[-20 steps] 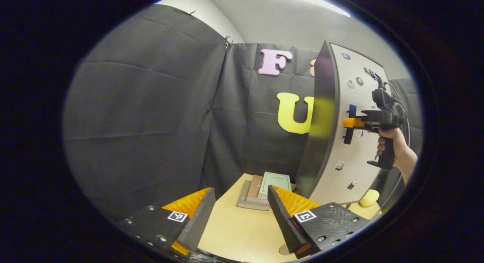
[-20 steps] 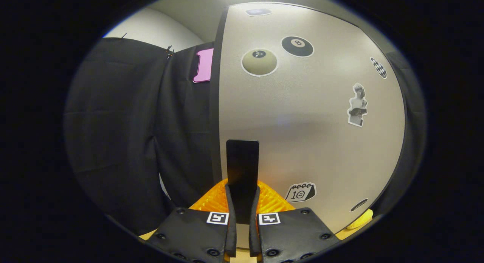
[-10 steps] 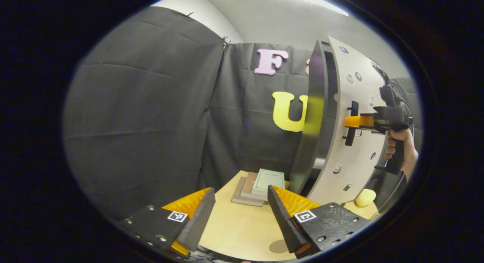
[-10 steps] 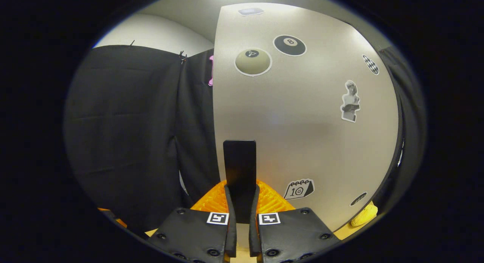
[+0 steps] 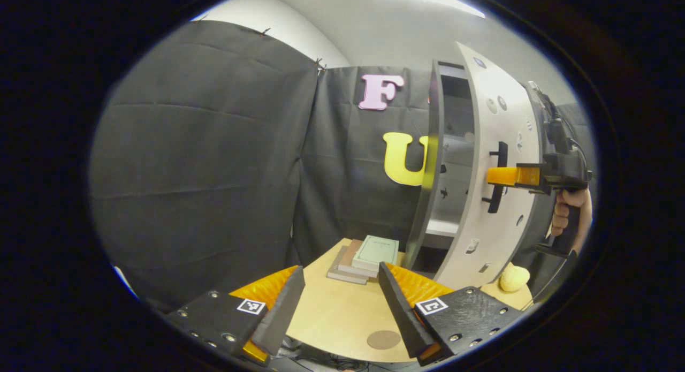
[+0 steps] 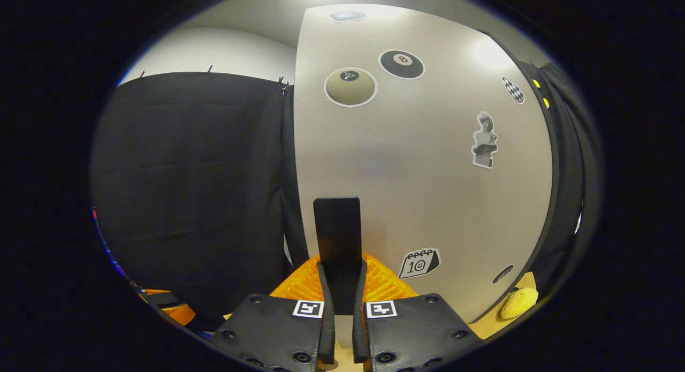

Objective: Open the cabinet door with the right hand, grasp the bottle in the cabinet with the left hand and place it on the coaster, then close the cabinet door with the right hand.

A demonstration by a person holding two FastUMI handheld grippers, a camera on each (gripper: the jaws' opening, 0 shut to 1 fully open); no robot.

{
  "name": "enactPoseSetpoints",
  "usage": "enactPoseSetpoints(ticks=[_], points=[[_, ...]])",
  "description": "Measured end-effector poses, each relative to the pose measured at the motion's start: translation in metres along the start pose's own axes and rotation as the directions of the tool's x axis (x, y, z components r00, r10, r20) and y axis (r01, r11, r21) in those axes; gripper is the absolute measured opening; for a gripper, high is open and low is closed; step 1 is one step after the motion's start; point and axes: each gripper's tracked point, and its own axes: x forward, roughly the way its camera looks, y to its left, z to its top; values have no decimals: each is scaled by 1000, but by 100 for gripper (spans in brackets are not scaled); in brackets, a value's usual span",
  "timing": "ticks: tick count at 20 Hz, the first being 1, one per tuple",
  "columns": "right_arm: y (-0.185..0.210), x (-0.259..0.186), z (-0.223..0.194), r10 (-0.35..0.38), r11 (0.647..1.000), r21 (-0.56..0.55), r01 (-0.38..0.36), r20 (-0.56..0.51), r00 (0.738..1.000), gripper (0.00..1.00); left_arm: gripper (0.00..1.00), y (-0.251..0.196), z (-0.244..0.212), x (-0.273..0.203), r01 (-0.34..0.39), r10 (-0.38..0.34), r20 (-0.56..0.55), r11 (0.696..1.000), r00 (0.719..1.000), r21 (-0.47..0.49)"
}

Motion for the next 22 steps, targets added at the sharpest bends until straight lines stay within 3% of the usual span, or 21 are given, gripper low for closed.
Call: enactPoseSetpoints(ticks=[6, 11, 22], points=[[-5, -9, -1, 67, 998, 2, -67, 5, 998, 15, 84, -31, -7, -48, -19, 19, 3, 999, 1000, 27], [-11, -18, -1, 71, 997, 5, -71, 23, 997, 15, 84, -62, -13, -76, -18, 18, 3, 999, 1000, 39], [-31, -38, -1, 11, 999, 49, -14, 55, 998, 14, 84, -136, -13, -70, 100, -101, -3, 992, 995, 77]])
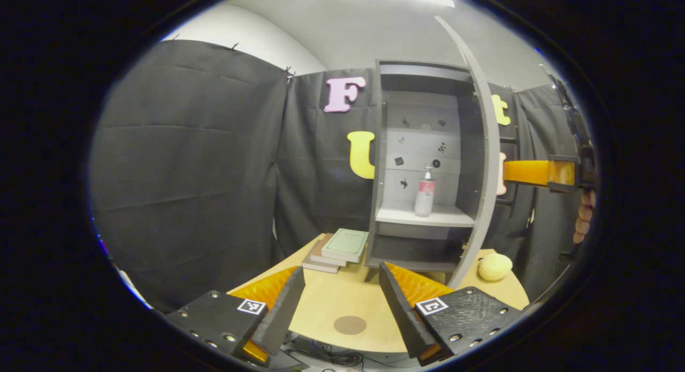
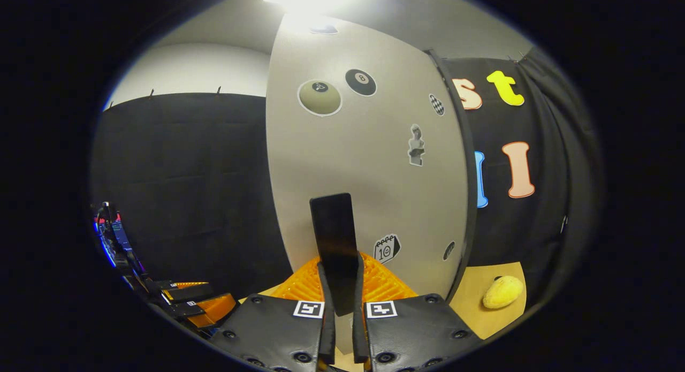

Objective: Open the cabinet door with the right hand, grasp the bottle in the cabinet with the left hand and place it on the coaster, then close the cabinet door with the right hand.

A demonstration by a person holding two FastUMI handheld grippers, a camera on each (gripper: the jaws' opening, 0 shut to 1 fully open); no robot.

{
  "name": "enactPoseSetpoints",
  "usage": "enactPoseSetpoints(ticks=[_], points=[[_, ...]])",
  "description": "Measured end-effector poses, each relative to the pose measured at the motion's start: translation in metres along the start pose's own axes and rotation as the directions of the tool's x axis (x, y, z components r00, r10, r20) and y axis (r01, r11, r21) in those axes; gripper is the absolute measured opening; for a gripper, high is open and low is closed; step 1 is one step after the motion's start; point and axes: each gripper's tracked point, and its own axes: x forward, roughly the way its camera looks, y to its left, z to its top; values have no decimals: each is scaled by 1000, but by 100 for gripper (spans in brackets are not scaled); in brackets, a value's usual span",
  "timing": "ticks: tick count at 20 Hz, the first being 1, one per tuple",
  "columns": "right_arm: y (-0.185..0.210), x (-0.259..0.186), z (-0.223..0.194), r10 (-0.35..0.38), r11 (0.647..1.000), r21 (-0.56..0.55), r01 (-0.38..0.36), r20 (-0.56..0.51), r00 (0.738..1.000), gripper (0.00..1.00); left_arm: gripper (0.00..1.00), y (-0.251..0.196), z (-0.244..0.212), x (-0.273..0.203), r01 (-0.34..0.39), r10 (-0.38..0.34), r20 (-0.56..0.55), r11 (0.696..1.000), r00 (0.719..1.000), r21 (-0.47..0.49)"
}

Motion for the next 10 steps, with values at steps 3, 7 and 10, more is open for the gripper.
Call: enactPoseSetpoints(ticks=[3, 7, 10], points=[[-7, -6, 3, -28, 1000, 9, 28, 29, 999, 14, 84, -24, 6, 16, 63, -64, 10, 998, 998, 30], [-26, -12, 3, -142, 990, 10, 142, 26, 990, 10, 84, -60, 1, 34, 157, -157, 0, 987, 988, 41], [-51, -21, 3, -267, 963, -17, 268, 18, 963, 14, 85, -86, -1, 52, 246, -246, -16, 969, 969, 21]])
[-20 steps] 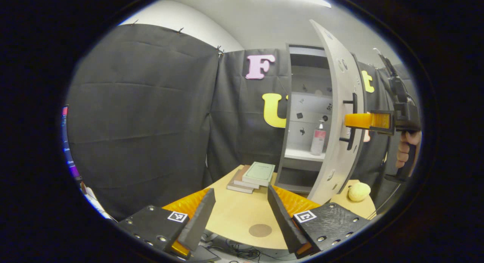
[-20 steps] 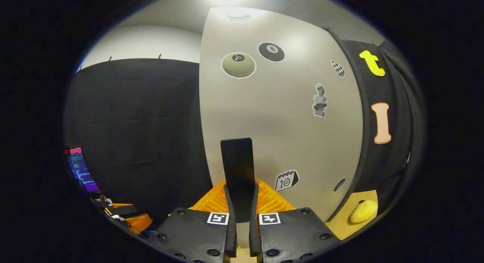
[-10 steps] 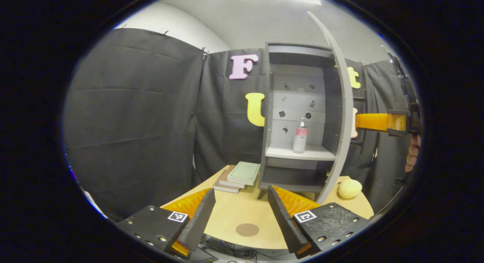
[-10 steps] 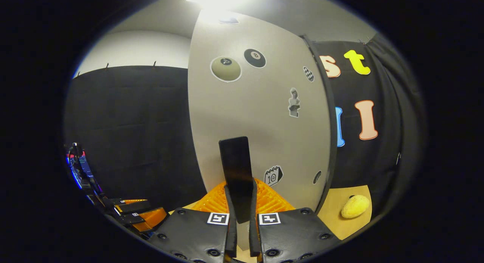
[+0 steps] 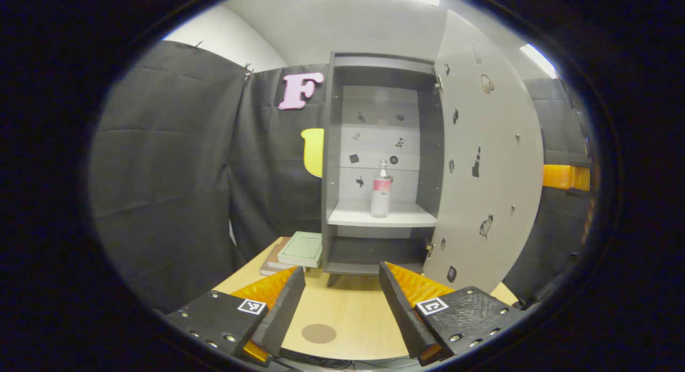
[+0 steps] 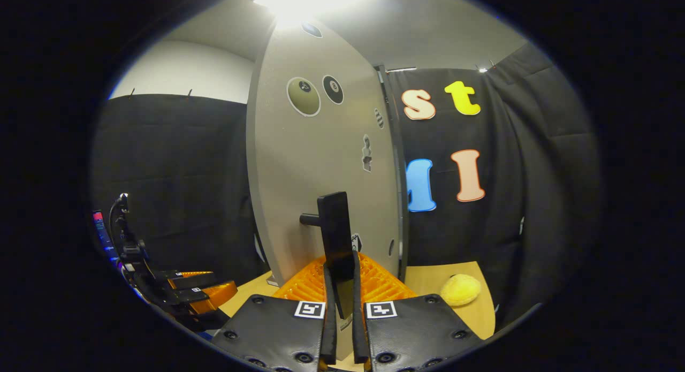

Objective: Open the cabinet door with the right hand, grasp the bottle in the cabinet with the left hand and place it on the coaster, then close the cabinet door with the right hand.

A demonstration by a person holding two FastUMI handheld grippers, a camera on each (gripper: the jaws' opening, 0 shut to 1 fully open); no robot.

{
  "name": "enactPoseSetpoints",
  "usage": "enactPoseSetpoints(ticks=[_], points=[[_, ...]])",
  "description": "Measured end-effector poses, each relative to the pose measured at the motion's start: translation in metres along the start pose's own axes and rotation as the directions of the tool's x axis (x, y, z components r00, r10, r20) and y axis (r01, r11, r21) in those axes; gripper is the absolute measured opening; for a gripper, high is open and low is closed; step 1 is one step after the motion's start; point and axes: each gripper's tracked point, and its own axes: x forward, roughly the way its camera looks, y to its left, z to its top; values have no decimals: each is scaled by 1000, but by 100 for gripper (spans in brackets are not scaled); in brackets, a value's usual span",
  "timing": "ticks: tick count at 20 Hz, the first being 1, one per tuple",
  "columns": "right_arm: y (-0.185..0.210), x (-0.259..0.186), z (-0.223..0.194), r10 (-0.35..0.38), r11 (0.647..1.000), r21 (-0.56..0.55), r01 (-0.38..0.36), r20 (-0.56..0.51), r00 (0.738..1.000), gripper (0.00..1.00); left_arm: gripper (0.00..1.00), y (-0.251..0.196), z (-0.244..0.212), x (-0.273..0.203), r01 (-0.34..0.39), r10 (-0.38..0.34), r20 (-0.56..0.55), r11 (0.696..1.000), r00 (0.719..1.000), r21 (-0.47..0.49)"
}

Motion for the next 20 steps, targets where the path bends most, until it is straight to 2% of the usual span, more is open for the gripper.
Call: enactPoseSetpoints(ticks=[2, 3, 5, 6, 8, 9, 10, 13, 14, 15, 16, 18, 20], points=[[-19, -5, 1, -97, 995, -10, 97, -1, 995, 13, 86, -7, 2, 15, 61, -61, -9, 998, 998, 14], [-27, -8, 1, -145, 989, -6, 145, -2, 989, 9, 84, -7, 3, 20, 88, -88, -22, 996, 996, 26], [-39, -16, -4, -229, 973, 9, 229, -12, 973, 17, 84, -6, 9, 32, 141, -141, -19, 989, 990, 42], [-38, -20, -4, -245, 969, 36, 245, -16, 969, 0, 84, -4, 8, 35, 162, -161, -25, 986, 987, 46], [-28, -16, -7, -257, 960, 106, 258, -26, 966, 5, 84, 1, 13, 48, 208, -207, -23, 977, 978, 42], [-27, -17, -8, -273, 953, 126, 275, -32, 961, 1, 86, 3, 14, 52, 223, -222, -26, 974, 975, 41], [-29, -20, -10, -300, 946, 120, 302, -37, 953, 7, 86, 9, 14, 57, 236, -235, -31, 971, 972, 40], [-47, -36, -15, -394, 916, 54, 397, -57, 917, 8, 84, 23, 18, 76, 276, -276, -30, 961, 961, 17], [-49, -42, -17, -423, 903, 56, 426, -62, 904, 3, 84, 29, 19, 82, 290, -290, -29, 957, 957, 9], [-52, -45, -20, -464, 882, 61, 468, -60, 884, 8, 84, 36, 20, 88, 302, -302, -29, 953, 953, 3], [-56, -50, -21, -506, 859, 63, 508, -53, 861, 8, 84, 42, 21, 93, 312, -312, -26, 950, 950, -2], [-59, -60, -29, -568, 816, 80, 573, -72, 820, 6, 84, 55, 22, 106, 323, -323, -28, 946, 946, -11], [-55, -74, -36, -606, 782, 110, 614, -97, 789, 3, 86, 61, 27, 119, 339, -339, -21, 941, 940, -19]])
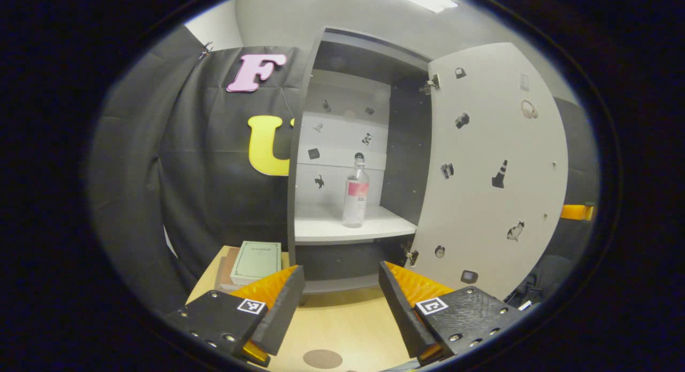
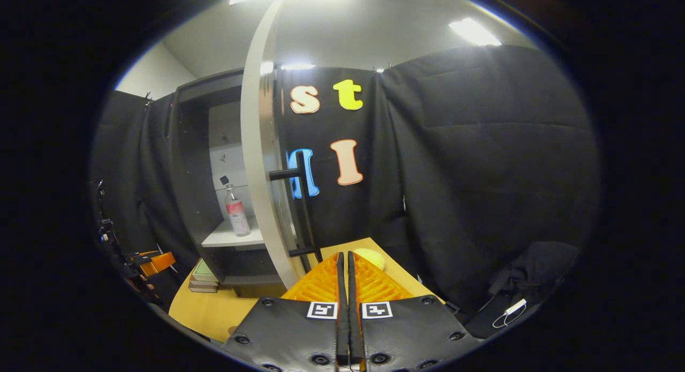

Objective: Open the cabinet door with the right hand, grasp the bottle in the cabinet with the left hand and place it on the coaster, then close the cabinet door with the right hand.

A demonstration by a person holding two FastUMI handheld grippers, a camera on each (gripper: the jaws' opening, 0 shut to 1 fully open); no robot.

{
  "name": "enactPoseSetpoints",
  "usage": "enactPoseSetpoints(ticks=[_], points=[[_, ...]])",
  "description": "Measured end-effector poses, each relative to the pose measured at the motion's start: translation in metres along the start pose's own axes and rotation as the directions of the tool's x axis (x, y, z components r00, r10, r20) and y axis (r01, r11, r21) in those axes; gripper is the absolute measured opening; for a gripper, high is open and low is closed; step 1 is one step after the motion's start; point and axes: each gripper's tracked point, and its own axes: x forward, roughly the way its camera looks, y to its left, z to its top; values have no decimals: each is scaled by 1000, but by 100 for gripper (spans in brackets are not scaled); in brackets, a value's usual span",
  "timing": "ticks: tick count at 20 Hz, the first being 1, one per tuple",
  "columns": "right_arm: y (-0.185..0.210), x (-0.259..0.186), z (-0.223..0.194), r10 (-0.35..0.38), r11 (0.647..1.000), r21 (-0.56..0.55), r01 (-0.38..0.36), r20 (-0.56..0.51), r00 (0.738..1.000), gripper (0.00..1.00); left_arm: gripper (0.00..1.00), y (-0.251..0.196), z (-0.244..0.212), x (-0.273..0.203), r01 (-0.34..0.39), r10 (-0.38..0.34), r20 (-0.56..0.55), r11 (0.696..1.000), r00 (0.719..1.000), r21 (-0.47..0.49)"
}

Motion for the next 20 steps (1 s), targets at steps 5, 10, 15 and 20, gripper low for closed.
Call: enactPoseSetpoints(ticks=[5, 10, 15, 20], points=[[-36, -8, 2, -118, 993, 18, 118, 8, 993, 3, 84, 13, 39, 34, 10, -10, 63, 1000, 998, -2], [-68, 35, 31, -133, 991, 20, 133, 53, 990, 3, 86, 12, 95, 84, -23, 21, 140, 1000, 990, 14], [-84, 99, 51, -106, 994, 1, 106, 77, 991, 0, 88, -11, 135, 144, -24, 15, 182, 998, 983, 51], [-88, 150, 57, -57, 998, 16, 57, 63, 996, 14, 84, -40, 126, 212, 21, -31, 152, 997, 988, 71]])
